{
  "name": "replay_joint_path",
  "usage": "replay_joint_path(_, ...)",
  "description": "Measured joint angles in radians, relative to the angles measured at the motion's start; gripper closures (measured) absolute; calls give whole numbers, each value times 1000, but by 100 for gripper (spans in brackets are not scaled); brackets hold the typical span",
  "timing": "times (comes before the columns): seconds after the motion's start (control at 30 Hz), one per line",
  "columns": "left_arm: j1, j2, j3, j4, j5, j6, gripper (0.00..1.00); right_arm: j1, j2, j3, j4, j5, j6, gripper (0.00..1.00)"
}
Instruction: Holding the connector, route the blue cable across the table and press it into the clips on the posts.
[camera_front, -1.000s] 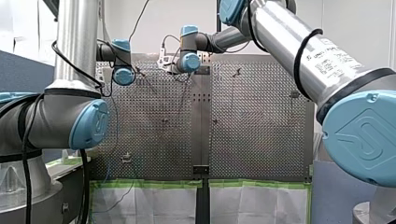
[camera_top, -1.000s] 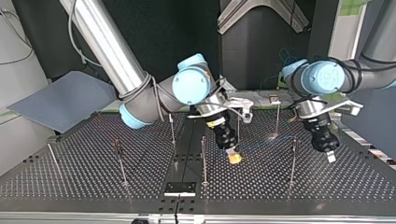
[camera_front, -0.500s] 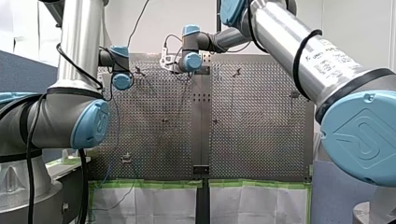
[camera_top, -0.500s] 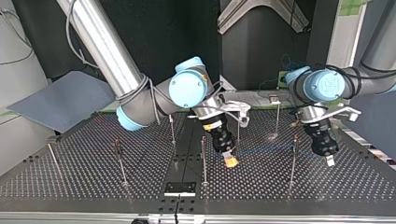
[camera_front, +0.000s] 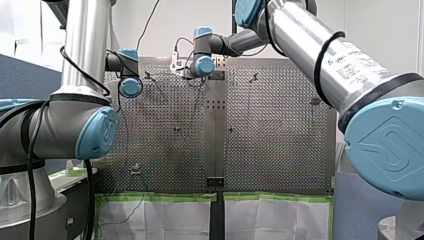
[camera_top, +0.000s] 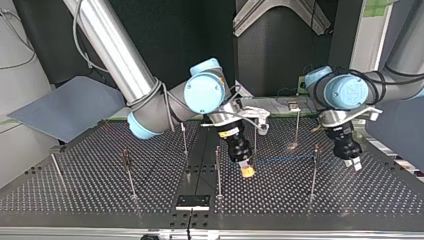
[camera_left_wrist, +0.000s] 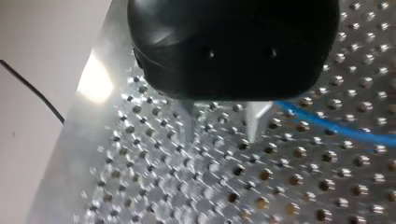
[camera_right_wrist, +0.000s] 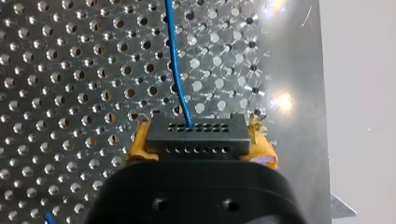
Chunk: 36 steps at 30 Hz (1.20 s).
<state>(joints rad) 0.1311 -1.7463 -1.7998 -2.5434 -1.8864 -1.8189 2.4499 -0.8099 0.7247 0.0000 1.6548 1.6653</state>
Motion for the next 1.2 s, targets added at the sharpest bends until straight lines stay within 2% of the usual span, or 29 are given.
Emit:
replay_joint_path(0.07,-1,7,-5,-21,2,-20,32,2,0,0,5,15,-9,100)
replay_joint_path(0.13,-2,17,-11,-41,13,-34,30,4,0,0,10,27,-17,100)
replay_joint_path(0.2,-2,30,-21,-58,28,-41,3,6,0,0,16,43,-27,100)
replay_joint_path(0.27,-1,47,-35,-78,46,-42,0,8,0,0,23,61,-36,100)
replay_joint_path(0.37,-3,74,-58,-106,68,-35,0,13,0,0,31,86,-47,100)
replay_joint_path(0.47,-8,100,-73,-137,62,-26,0,17,0,0,35,97,-54,100)
replay_joint_path(0.6,-17,113,-85,-179,47,-24,0,22,0,0,38,101,-57,100)
replay_joint_path(0.8,-37,149,-119,-244,68,-25,0,24,1,0,41,102,-57,100)
replay_joint_path(1.03,-64,217,-179,-228,123,-51,0,24,1,0,45,116,-57,100)
replay_joint_path(1.2,-82,260,-188,-237,125,-54,0,22,1,0,55,122,-57,100)
